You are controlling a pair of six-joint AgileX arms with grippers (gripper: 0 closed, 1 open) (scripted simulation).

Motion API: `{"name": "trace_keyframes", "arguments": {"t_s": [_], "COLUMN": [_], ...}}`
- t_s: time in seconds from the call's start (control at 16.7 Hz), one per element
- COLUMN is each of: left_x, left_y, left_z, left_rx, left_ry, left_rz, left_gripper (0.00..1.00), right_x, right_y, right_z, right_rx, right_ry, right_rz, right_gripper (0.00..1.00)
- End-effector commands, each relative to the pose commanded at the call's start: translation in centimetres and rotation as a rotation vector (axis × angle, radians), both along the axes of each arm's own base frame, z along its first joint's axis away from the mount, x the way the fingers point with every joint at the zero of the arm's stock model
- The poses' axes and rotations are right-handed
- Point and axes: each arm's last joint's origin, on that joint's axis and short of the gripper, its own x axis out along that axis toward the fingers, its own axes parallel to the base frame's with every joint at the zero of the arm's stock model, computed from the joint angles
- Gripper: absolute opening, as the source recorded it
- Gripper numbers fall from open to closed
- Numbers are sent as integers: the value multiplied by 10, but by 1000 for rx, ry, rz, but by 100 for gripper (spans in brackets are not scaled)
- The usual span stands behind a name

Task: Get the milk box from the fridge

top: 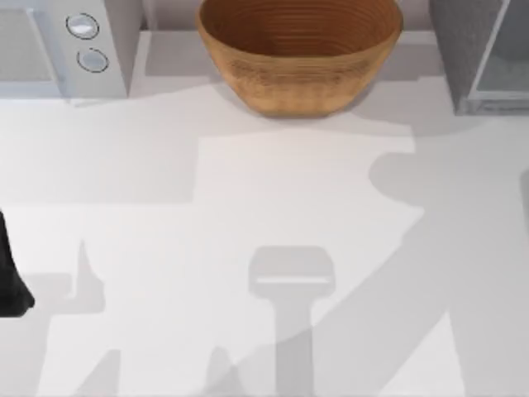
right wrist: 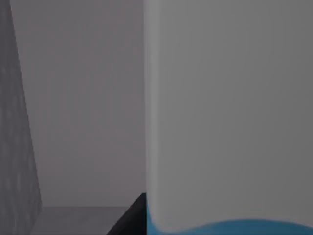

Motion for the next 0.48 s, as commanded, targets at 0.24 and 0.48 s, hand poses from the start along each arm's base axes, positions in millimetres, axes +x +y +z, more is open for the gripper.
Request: {"name": "trace_keyframes", "arguments": {"t_s": [0.24,0.48], "left_x": [0,0], "left_y": [0,0], "left_z": [0,0], "left_rx": [0,0], "left_ry": [0,0], "left_rz": [0,0], "left_gripper": [100,100], "right_x": [-22,-63], "right_y": [-3,0], "right_z": [10,-6], "right_rx": [-6,6], "right_ry": [-28,31], "right_rz": [-5,-1], "right_gripper": [0,0]}}
